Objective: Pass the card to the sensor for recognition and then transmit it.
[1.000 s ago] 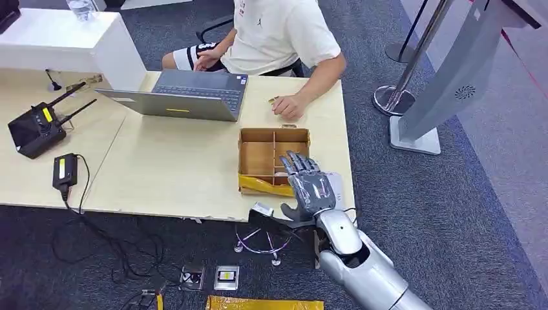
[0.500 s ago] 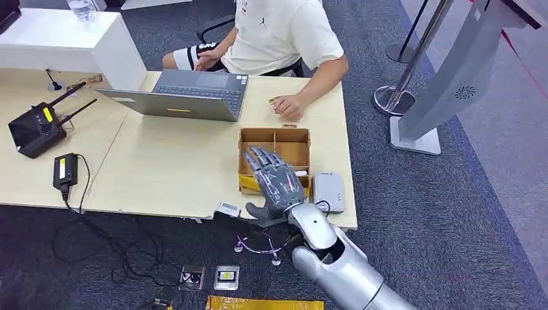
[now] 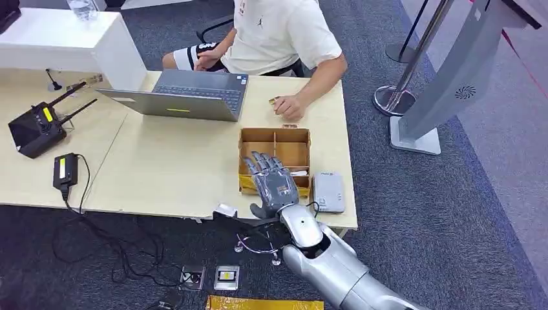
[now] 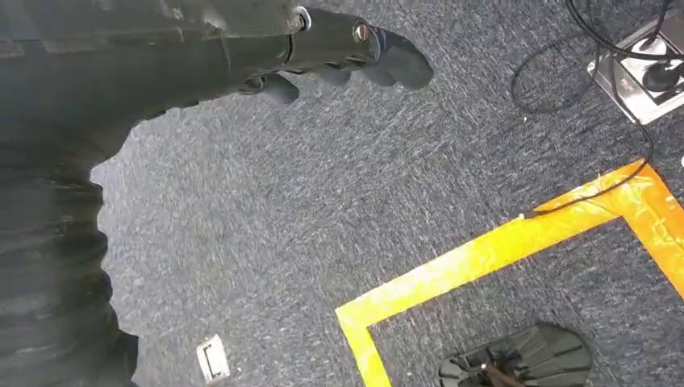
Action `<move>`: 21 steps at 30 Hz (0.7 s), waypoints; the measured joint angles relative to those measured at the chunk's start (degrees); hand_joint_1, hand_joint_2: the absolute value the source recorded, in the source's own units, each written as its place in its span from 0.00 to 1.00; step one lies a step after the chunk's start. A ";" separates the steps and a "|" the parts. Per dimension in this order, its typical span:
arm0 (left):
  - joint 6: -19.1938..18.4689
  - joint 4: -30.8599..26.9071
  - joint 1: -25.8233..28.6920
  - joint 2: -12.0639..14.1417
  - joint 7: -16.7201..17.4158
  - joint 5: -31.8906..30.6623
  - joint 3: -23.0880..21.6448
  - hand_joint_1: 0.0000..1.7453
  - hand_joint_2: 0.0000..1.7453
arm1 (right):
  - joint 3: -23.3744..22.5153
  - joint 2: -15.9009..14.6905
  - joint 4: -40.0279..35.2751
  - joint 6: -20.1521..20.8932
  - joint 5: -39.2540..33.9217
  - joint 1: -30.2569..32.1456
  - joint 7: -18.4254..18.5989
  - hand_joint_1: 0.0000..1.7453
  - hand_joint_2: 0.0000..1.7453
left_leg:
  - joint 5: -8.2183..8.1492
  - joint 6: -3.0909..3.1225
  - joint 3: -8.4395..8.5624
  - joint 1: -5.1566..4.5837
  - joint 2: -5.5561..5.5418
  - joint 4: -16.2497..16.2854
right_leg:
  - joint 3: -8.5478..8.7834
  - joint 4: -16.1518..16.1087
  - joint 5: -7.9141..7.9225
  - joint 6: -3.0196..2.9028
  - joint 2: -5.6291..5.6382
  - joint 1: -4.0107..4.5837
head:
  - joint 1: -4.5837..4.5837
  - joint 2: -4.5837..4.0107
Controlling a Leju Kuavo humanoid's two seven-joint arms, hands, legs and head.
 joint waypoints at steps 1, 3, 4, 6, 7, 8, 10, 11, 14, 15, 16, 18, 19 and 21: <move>0.09 0.00 0.00 -0.04 0.00 -0.20 -0.02 0.00 1.00 | 0.02 0.07 0.85 -0.09 -0.02 -0.20 0.15 0.00 1.00 | 0.00 0.00 0.00 0.00 0.00 0.00 | 0.00 0.00 0.00 0.00 0.00 0.00 | 0.00 0.00; 0.22 0.00 -0.01 -0.09 0.00 -0.57 -0.11 0.00 1.00 | 0.02 0.09 2.51 -0.42 -0.13 -0.49 0.55 0.00 1.00 | 0.00 0.00 0.00 0.00 0.00 0.00 | -0.01 0.00 0.00 0.00 0.01 0.00 | 0.00 0.00; 0.30 0.00 -0.02 -0.09 0.00 -0.81 -0.20 0.00 1.00 | 0.00 0.09 3.30 -0.72 -0.17 -0.60 0.66 0.00 1.00 | 0.00 0.00 0.00 0.00 0.01 0.00 | -0.01 0.00 0.00 0.00 0.01 0.00 | 0.00 0.00; 0.42 0.00 -0.06 -0.11 0.00 -1.31 -0.52 0.00 1.00 | -0.07 0.09 4.52 -1.42 -0.15 -0.81 0.85 0.00 1.00 | 0.00 0.00 0.01 0.00 0.02 0.01 | -0.02 0.00 0.00 0.00 0.03 0.00 | 0.00 0.00; 0.48 0.00 -0.09 -0.13 0.00 -1.55 -0.61 0.00 1.00 | -0.09 0.09 5.16 -1.81 -0.15 -0.93 1.03 0.00 1.00 | 0.00 0.00 0.01 0.00 0.02 0.01 | -0.02 0.00 0.00 0.00 0.02 0.00 | 0.00 0.00; 0.52 0.00 -0.13 -0.15 0.00 -1.68 -0.72 0.00 1.00 | -0.13 0.09 5.72 -2.06 -0.15 -1.04 1.09 0.00 1.00 | 0.00 0.00 0.01 0.00 0.02 0.01 | -0.02 0.00 0.00 0.00 0.02 0.00 | 0.02 0.00; 0.66 0.00 -0.22 -0.20 0.04 -1.86 -1.03 0.00 1.00 | -0.22 0.09 7.04 -2.43 -0.13 -1.21 1.18 0.00 1.00 | 0.00 0.00 0.01 0.00 0.02 0.01 | -0.02 0.00 0.00 0.00 0.03 0.00 | 0.00 0.00; 0.70 0.00 -0.25 -0.22 0.11 -1.90 -1.03 0.00 1.00 | -0.26 0.09 7.41 -2.62 -0.15 -1.21 1.18 0.00 1.00 | 0.00 0.00 0.01 0.00 0.03 0.01 | -0.02 0.00 0.00 0.00 0.04 0.00 | 0.02 0.00; 0.83 0.00 -0.42 -0.33 0.20 -2.21 -1.48 0.00 1.00 | -0.68 0.13 8.97 -3.47 -0.15 -1.52 1.20 0.00 1.00 | 0.00 0.00 0.01 0.00 0.05 0.01 | -0.03 0.00 0.01 0.00 0.05 0.00 | 0.00 0.00; 0.87 0.00 -0.49 -0.33 0.20 -2.25 -1.68 0.00 1.00 | -0.77 0.15 9.62 -3.87 -0.15 -1.72 1.31 0.00 1.00 | 0.00 0.00 0.01 0.00 0.05 0.01 | -0.02 0.00 0.01 0.00 0.04 0.00 | 0.00 0.00; 0.90 0.00 -0.50 -0.35 0.22 -2.29 -1.79 0.00 1.00 | -0.83 0.13 9.81 -4.26 -0.15 -1.74 1.35 0.00 1.00 | 0.00 0.00 0.01 0.00 0.06 0.01 | -0.02 0.00 0.01 0.00 0.05 0.00 | 0.02 0.00; 0.96 0.00 -0.53 -0.42 0.35 -2.36 -1.86 0.00 1.00 | -1.03 0.15 10.01 -5.14 -0.18 -1.75 1.51 0.00 1.00 | 0.00 0.00 0.02 0.00 0.14 0.01 | -0.05 0.00 0.03 -0.02 0.16 0.00 | 0.00 0.00; 1.01 0.00 -0.55 -0.42 0.37 -2.36 -1.88 0.00 1.00 | -1.25 0.13 10.03 -5.62 -0.20 -1.77 1.55 0.00 1.00 | 0.00 0.00 0.02 0.00 0.14 0.01 | -0.04 0.00 0.03 -0.02 0.16 0.00 | 0.00 0.00; 1.03 0.00 -0.55 -0.44 0.39 -2.40 -1.90 0.00 1.00 | -1.75 0.09 10.03 -6.51 -0.24 -1.90 1.68 0.00 1.00 | 0.00 0.00 0.02 0.00 0.15 0.01 | -0.05 0.00 0.03 -0.02 0.16 0.00 | 0.00 0.00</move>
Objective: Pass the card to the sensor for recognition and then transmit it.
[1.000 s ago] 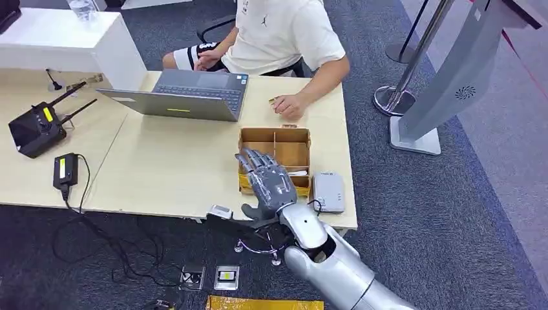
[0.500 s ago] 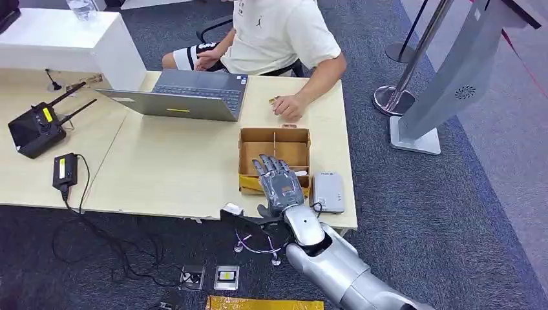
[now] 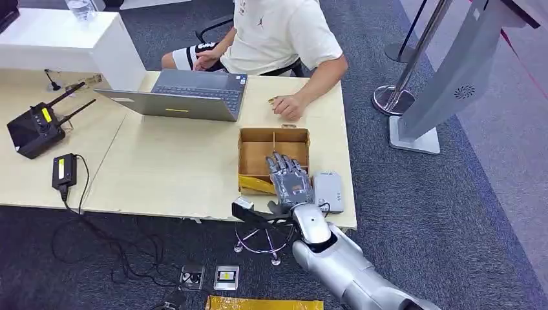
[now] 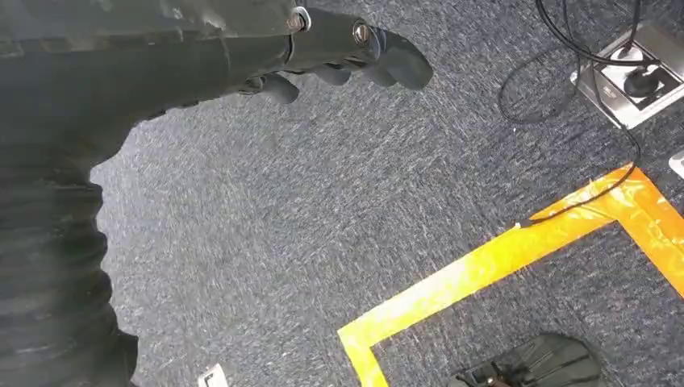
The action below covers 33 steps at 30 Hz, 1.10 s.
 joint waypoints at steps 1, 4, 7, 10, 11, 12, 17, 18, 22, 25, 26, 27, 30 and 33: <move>0.02 0.00 0.00 0.00 0.00 -0.04 0.00 0.00 1.00 | -0.26 -0.04 0.00 -0.37 -0.02 -0.09 0.00 0.00 1.00 | 0.00 0.00 0.00 0.00 0.00 0.00 | 0.00 0.00 0.00 0.00 0.00 0.00 | 0.00 0.00; 0.13 0.00 -0.01 -0.04 0.00 -0.07 0.00 0.00 1.00 | -0.83 -0.07 0.00 -0.92 -0.02 -0.36 0.00 0.00 1.00 | 0.00 0.00 0.01 0.00 0.01 0.00 | 0.00 0.00 0.00 0.00 0.01 0.00 | 0.02 0.00; 0.17 0.02 -0.01 -0.07 0.00 -0.07 0.00 0.00 1.00 | -1.53 -0.20 0.00 -1.86 -0.02 -0.78 -0.09 0.00 1.00 | 0.00 0.00 0.01 0.00 0.01 0.00 | 0.01 0.00 0.00 0.00 0.01 0.00 | 0.00 0.00; 0.24 0.02 -0.01 -0.09 0.00 -0.07 0.00 0.00 1.00 | -2.14 -0.22 0.00 -2.53 -0.02 -0.97 -0.72 0.00 1.00 | 0.00 0.00 0.02 0.00 0.02 0.00 | 0.01 0.00 0.01 0.00 0.02 0.00 | 0.00 0.00; 0.28 0.02 0.00 -0.11 0.00 -0.07 0.00 0.00 1.00 | -2.34 -0.22 -0.02 -2.60 -0.02 -0.99 -0.92 0.01 1.00 | 0.00 0.00 0.01 0.00 0.02 0.00 | 0.01 0.00 0.01 0.00 0.01 0.00 | 0.00 0.00; 0.28 0.02 0.01 -0.11 0.00 -0.04 0.00 0.00 1.00 | -2.43 -0.22 -0.02 -2.60 -0.02 -1.03 -1.05 0.01 1.00 | 0.00 0.00 0.01 0.00 0.02 0.00 | 0.01 0.00 0.01 0.00 0.01 0.00 | 0.00 0.00; 0.33 0.02 0.03 -0.13 0.00 0.07 0.00 0.00 1.00 | -3.08 -0.17 -0.02 -2.40 -0.02 -1.06 -1.09 0.03 1.00 | 0.00 0.00 0.01 0.00 0.02 0.00 | 0.01 0.00 0.01 0.00 0.02 0.00 | 0.00 0.00; 0.33 0.02 0.04 -0.13 0.00 0.13 0.00 0.00 1.00 | -3.15 -0.17 -0.02 -2.25 0.00 -1.08 -1.09 0.03 1.00 | 0.00 0.00 0.01 0.00 0.02 0.00 | 0.01 0.00 0.01 0.00 0.01 0.00 | 0.00 0.00; 0.42 0.02 0.17 -0.15 0.00 0.20 0.00 0.00 1.00 | -3.15 -0.17 -0.02 -1.79 0.33 -1.08 -1.01 0.08 1.00 | 0.00 0.00 0.01 0.00 0.02 0.00 | 0.01 0.00 0.01 0.00 0.02 0.00 | 0.00 0.00; 0.55 0.07 0.24 -0.15 0.00 0.20 0.00 0.00 1.00 | -3.17 -0.17 -0.02 -1.64 0.37 -1.07 -0.85 0.10 1.00 | 0.00 0.00 0.01 0.00 0.02 0.00 | 0.01 0.00 0.01 0.00 0.01 0.00 | 0.00 0.00; 0.63 0.11 0.25 -0.15 0.00 0.20 0.00 0.00 1.00 | -3.17 -0.17 -0.02 -1.62 0.44 -1.06 -0.79 0.10 1.00 | 0.00 0.00 0.01 0.00 0.02 0.00 | 0.01 0.00 0.01 0.00 0.02 0.00 | 0.00 0.00; 0.74 0.11 0.28 -0.15 0.00 0.17 0.00 0.00 1.00 | -3.17 -0.17 -0.02 -1.59 0.48 -1.06 -0.68 0.10 1.00 | 0.00 0.00 0.01 0.00 0.02 0.00 | 0.01 0.00 0.01 0.00 0.02 0.00 | 0.00 0.00; 0.85 0.11 0.33 -0.15 0.00 0.13 0.00 0.00 1.00 | -3.23 -0.20 -0.02 -1.57 0.61 -1.05 -0.59 0.11 1.00 | 0.00 0.00 0.01 0.00 0.02 0.00 | 0.01 0.00 0.01 0.00 0.02 0.00 | 0.00 0.00; 0.83 0.11 0.33 -0.15 0.00 0.00 0.00 0.00 1.00 | -3.26 -0.24 -0.02 -1.55 0.88 -1.04 -0.50 0.13 1.00 | 0.00 0.00 0.02 0.00 0.02 0.00 | 0.01 0.00 0.01 0.00 0.02 0.00 | 0.00 0.00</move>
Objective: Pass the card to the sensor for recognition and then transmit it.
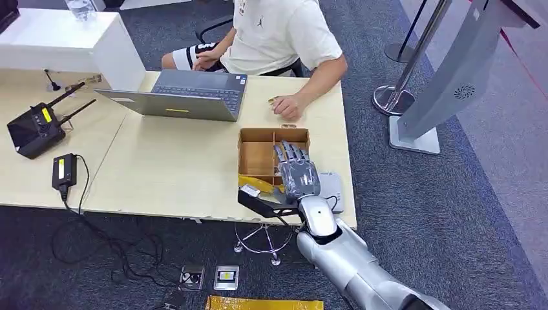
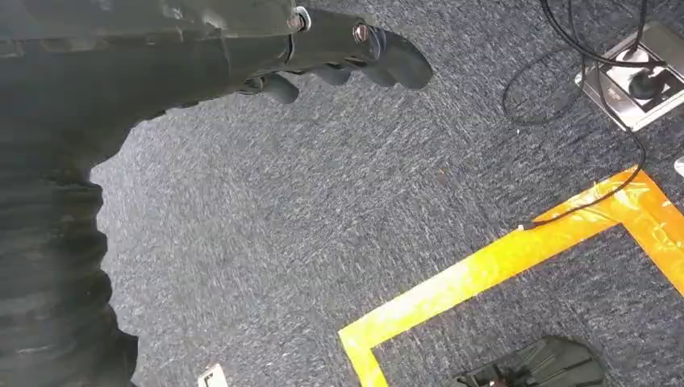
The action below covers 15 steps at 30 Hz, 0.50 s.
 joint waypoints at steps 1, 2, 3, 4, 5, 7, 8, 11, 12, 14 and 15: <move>0.00 0.00 0.00 0.00 0.00 -0.06 0.00 0.00 1.00 | 0.00 -0.04 0.00 0.00 0.06 0.01 0.04 0.14 1.00 | 0.00 0.00 0.00 0.00 0.00 0.00 | 0.00 0.00 0.00 0.00 0.00 0.00 | 0.00 0.00; 0.00 0.00 0.00 -0.02 0.00 -0.15 0.00 0.00 1.00 | -0.02 -0.09 0.00 0.04 0.15 0.03 0.09 0.15 1.00 | 0.00 0.00 0.00 0.00 0.00 0.00 | 0.00 0.00 0.00 0.00 0.00 0.00 | 0.00 0.00; 0.00 0.00 0.00 -0.02 0.00 -0.31 0.00 0.00 1.00 | -0.04 -0.11 0.00 0.11 0.20 0.07 0.18 0.16 1.00 | 0.00 0.00 0.00 0.00 0.00 0.00 | 0.00 0.00 0.00 0.00 0.00 0.00 | 0.00 0.00; 0.00 0.00 0.00 -0.02 0.00 -0.35 0.00 0.00 1.00 | -0.09 -0.11 0.00 0.11 0.24 0.10 0.22 0.16 1.00 | 0.00 0.00 0.00 0.00 0.00 0.00 | 0.00 0.00 0.00 0.00 0.00 0.00 | 0.00 0.00; -0.02 0.00 0.00 -0.02 0.00 -0.39 0.00 0.00 1.00 | -0.11 -0.11 -0.02 0.11 0.26 0.11 0.28 0.18 1.00 | 0.00 0.00 0.00 0.00 0.00 0.00 | 0.00 0.00 0.00 0.00 0.00 0.00 | 0.00 0.00; -0.02 0.00 -0.01 -0.02 0.00 -0.42 0.00 0.00 1.00 | -0.20 -0.13 -0.04 0.15 0.31 0.16 0.46 0.20 1.00 | 0.00 0.00 0.00 0.00 0.00 0.00 | 0.00 0.00 0.00 0.00 0.00 0.00 | 0.00 0.00; -0.04 0.00 -0.01 -0.04 0.00 -0.44 0.00 0.00 1.00 | -0.31 -0.15 -0.07 0.17 0.33 0.19 0.52 0.23 1.00 | 0.00 0.00 0.01 0.00 0.00 0.00 | 0.00 0.00 0.00 0.00 0.00 0.00 | 0.00 0.00; -0.09 0.00 -0.01 -0.04 0.00 -0.59 0.00 0.00 1.00 | -0.61 -0.39 -0.20 0.33 0.48 0.36 0.87 0.27 1.00 | 0.00 0.00 0.01 0.00 0.00 0.00 | 0.00 0.00 0.00 0.00 0.00 0.00 | 0.00 0.00; -0.09 0.00 -0.01 -0.07 0.00 -0.63 0.00 0.00 1.00 | -0.77 -0.48 -0.24 0.39 0.50 0.45 1.03 0.31 1.00 | 0.00 0.00 0.01 0.00 0.00 0.00 | 0.00 0.00 0.00 0.00 0.00 0.00 | 0.00 0.00; -0.07 0.00 -0.02 -0.05 0.00 -0.68 0.00 0.00 1.00 | -0.90 -0.68 -0.44 0.44 0.50 0.61 1.18 0.37 1.00 | 0.00 0.00 0.01 0.00 0.00 0.00 | 0.00 0.00 0.00 0.00 0.01 0.00 | 0.00 0.00; -0.07 0.00 -0.03 -0.07 0.00 -0.74 0.00 0.00 1.00 | -0.92 -0.81 -0.61 0.44 0.50 0.71 1.20 0.41 1.00 | 0.00 0.00 0.02 0.00 0.01 0.01 | 0.00 0.00 0.00 0.00 0.01 0.00 | 0.00 0.00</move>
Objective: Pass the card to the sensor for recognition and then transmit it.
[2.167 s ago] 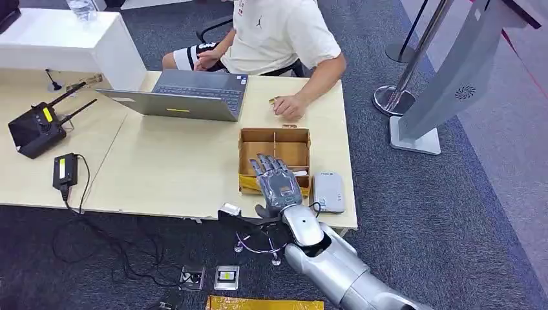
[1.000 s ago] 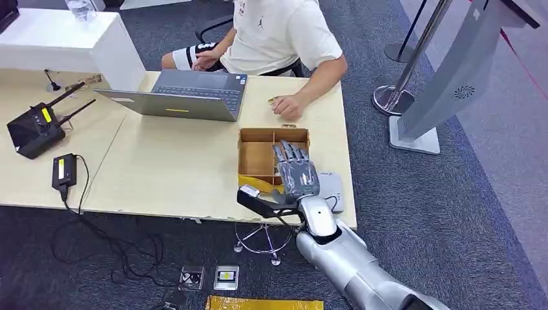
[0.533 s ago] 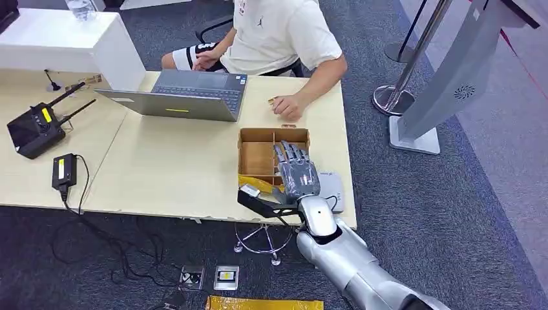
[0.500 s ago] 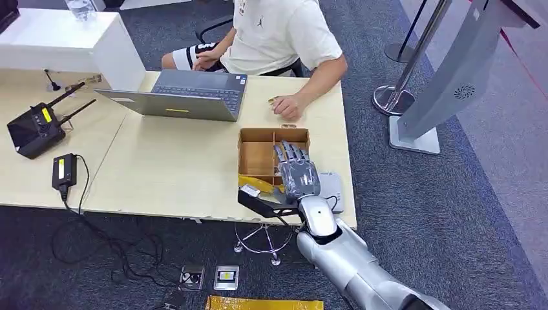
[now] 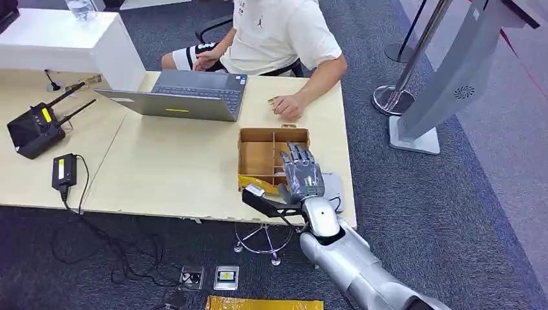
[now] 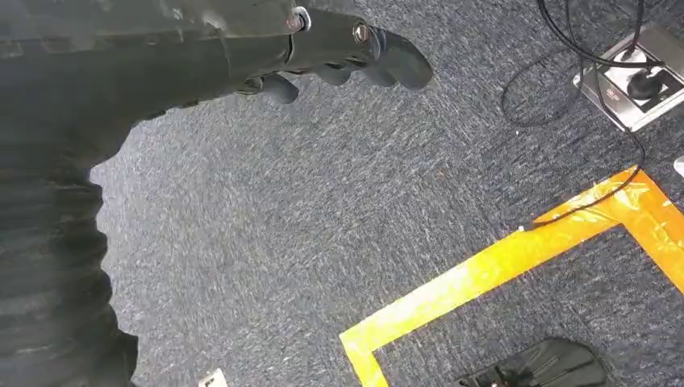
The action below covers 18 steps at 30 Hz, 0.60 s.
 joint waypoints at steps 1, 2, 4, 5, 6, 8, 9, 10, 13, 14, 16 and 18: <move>0.00 0.00 -0.01 0.00 0.00 -0.13 0.00 0.00 1.00 | -0.02 -0.09 -0.04 0.00 0.00 0.04 0.00 0.44 1.00 | 0.00 0.00 0.00 0.00 0.00 0.00 | 0.00 0.00 0.00 0.00 0.00 0.00 | 0.00 0.00; 0.00 -0.02 -0.02 0.00 0.00 -0.20 0.00 0.00 1.00 | -0.09 -0.20 -0.04 0.00 0.00 0.09 0.00 0.44 1.00 | 0.00 0.00 0.00 0.00 0.00 0.00 | 0.00 0.00 0.00 0.00 0.00 0.00 | 0.00 0.00; 0.00 -0.02 -0.03 0.00 0.00 -0.29 0.00 0.00 1.00 | -0.53 -0.31 -0.04 0.00 0.00 0.25 0.04 0.48 1.00 | 0.00 0.00 0.00 0.00 0.00 0.00 | 0.00 0.00 0.00 0.00 0.00 0.00 | 0.00 0.00; -0.02 -0.02 -0.05 0.00 0.00 -0.31 0.00 0.00 1.00 | -0.61 -0.39 -0.06 0.00 0.00 0.32 0.09 0.48 1.00 | 0.00 0.00 0.00 0.00 0.00 0.00 | 0.00 0.00 0.00 0.00 0.00 0.00 | 0.00 0.00; -0.04 -0.02 -0.09 0.00 0.00 -0.35 0.00 0.00 1.00 | -0.63 -0.50 -0.19 0.00 -0.02 0.43 0.09 0.49 1.00 | 0.00 0.00 0.00 0.00 0.00 0.00 | 0.00 0.00 0.00 0.00 0.00 0.00 | 0.00 0.00; -0.07 -0.04 -0.12 -0.02 0.00 -0.42 0.00 0.00 1.00 | -0.79 -0.68 -0.44 -0.02 0.00 0.58 0.15 0.51 1.00 | 0.00 0.00 0.00 0.00 0.00 0.00 | 0.00 0.00 0.00 0.00 0.00 0.00 | 0.00 0.00; -0.09 -0.04 -0.12 -0.02 0.00 -0.42 0.00 0.00 1.00 | -0.90 -0.72 -0.50 -0.02 0.00 0.61 0.17 0.53 1.00 | 0.00 0.00 0.00 0.00 0.01 0.00 | 0.00 0.00 0.00 0.00 0.01 0.00 | 0.00 0.00; -0.11 -0.04 -0.14 -0.02 0.00 -0.44 0.00 0.00 1.00 | -0.94 -0.79 -0.50 0.00 0.09 0.64 0.22 0.52 1.00 | 0.00 0.00 0.00 0.00 0.01 0.00 | 0.00 0.00 0.00 0.00 0.01 0.00 | 0.00 0.00; -0.13 -0.04 -0.16 -0.02 0.00 -0.53 0.00 0.00 1.00 | -1.12 -1.01 -0.59 0.00 0.30 0.79 0.26 0.61 1.00 | 0.00 0.00 0.00 0.00 0.01 0.00 | 0.00 0.00 0.00 0.00 0.00 0.00 | 0.00 0.00; -0.15 -0.04 -0.17 -0.02 0.00 -0.55 0.00 0.00 1.00 | -1.31 -1.09 -0.70 0.00 0.35 0.85 0.26 0.61 1.00 | 0.00 0.00 0.00 0.00 0.01 0.00 | 0.00 0.00 0.00 0.00 0.00 0.00 | 0.00 0.00; -0.28 -0.04 -0.21 -0.02 0.00 -0.68 0.00 0.00 1.00 | -1.44 -1.20 -0.92 0.00 0.39 0.87 0.33 0.72 1.00 | 0.00 0.00 0.00 0.00 0.01 0.00 | 0.00 0.00 0.00 0.00 0.01 0.00 | 0.00 0.00; -0.37 -0.04 -0.28 -0.02 0.00 -0.77 0.00 0.00 1.00 | -1.49 -1.20 -0.94 0.04 0.41 0.92 0.35 0.80 1.00 | 0.00 0.00 0.01 0.00 0.01 0.00 | 0.00 0.00 0.00 0.00 0.01 0.00 | 0.00 0.00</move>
